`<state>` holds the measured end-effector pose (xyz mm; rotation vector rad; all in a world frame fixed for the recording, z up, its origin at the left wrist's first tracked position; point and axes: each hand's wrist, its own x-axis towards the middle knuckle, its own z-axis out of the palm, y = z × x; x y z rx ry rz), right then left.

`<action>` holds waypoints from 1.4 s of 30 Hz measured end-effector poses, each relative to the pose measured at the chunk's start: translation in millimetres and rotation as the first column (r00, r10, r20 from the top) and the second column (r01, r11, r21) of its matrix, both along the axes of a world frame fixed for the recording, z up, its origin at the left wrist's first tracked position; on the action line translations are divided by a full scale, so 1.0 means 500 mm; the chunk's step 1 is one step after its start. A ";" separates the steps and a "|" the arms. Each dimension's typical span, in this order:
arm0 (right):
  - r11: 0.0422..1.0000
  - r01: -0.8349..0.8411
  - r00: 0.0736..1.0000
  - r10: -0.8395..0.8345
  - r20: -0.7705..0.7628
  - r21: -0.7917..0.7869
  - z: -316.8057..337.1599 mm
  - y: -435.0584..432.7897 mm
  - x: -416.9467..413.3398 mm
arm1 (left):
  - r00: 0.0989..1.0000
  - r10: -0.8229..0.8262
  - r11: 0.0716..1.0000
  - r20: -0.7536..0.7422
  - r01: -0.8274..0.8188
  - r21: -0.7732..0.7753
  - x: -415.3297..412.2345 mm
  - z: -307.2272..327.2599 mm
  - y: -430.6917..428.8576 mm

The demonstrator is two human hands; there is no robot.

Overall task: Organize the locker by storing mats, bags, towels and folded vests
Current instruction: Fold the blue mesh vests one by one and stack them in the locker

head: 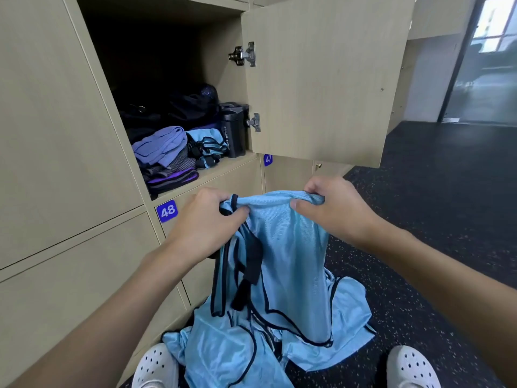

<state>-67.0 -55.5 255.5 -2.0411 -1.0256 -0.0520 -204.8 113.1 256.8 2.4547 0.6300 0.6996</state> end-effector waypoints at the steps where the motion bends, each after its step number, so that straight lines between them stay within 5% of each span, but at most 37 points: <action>1: 1.000 0.009 0.999 -0.008 -0.042 0.029 0.000 0.004 -0.006 | 0.999 0.034 0.999 0.012 -0.033 -0.026 0.006 -0.004 -0.003; 5: 0.998 0.012 0.945 0.010 -0.326 0.066 -0.005 0.028 -0.040 | 0.995 0.095 0.967 0.038 -0.083 -0.242 0.025 -0.024 -0.019; 10: 0.953 -0.133 0.706 0.285 -0.648 0.273 0.001 0.050 -0.075 | 0.987 -0.014 0.756 0.157 0.113 -0.645 0.031 -0.014 -0.041; 15: 0.853 -0.183 0.471 0.512 -0.718 0.488 0.017 0.034 -0.080 | 0.969 -0.095 0.713 0.228 0.226 -0.664 0.011 0.001 -0.027; 19: 0.907 -0.060 0.816 0.285 -0.503 0.417 0.014 0.033 -0.066 | 0.933 -0.023 0.633 0.359 0.292 -0.717 0.003 0.033 -0.017; 20: 0.917 -0.057 0.841 0.257 -0.476 0.394 0.006 0.034 -0.059 | 0.927 -0.013 0.601 0.375 0.307 -0.738 0.001 0.040 -0.014; 25: 0.891 -0.347 0.685 0.455 -0.569 0.294 -0.032 0.028 -0.064 | 0.904 0.113 0.474 0.411 0.315 -0.822 0.000 0.055 0.004; 28: 0.885 -0.301 0.705 0.457 -0.542 0.355 -0.032 0.039 -0.081 | 0.887 0.207 0.351 0.413 0.327 -0.878 -0.001 0.054 0.003; 31: 0.877 -0.173 0.733 0.419 -0.536 0.449 -0.022 0.048 -0.086 | 0.924 0.126 0.301 0.361 0.311 -0.902 -0.006 0.050 -0.020; 34: 0.836 -0.063 0.750 0.400 -0.526 0.545 -0.009 0.048 -0.072 | 0.942 0.008 0.330 0.336 0.315 -0.890 -0.009 0.027 -0.036; 37: 0.835 -0.073 0.732 0.416 -0.539 0.545 0.003 0.034 -0.056 | 0.933 -0.097 0.471 0.348 0.351 -0.809 -0.014 0.021 -0.042; 39: 0.856 -0.180 0.692 0.460 -0.556 0.485 0.006 0.022 -0.049 | 0.928 -0.134 0.550 0.347 0.361 -0.753 -0.017 0.026 -0.043; 42: 0.913 -0.300 0.773 0.403 -0.490 0.278 0.009 0.012 -0.043 | 0.935 -0.105 0.618 0.340 0.329 -0.714 -0.017 0.033 -0.040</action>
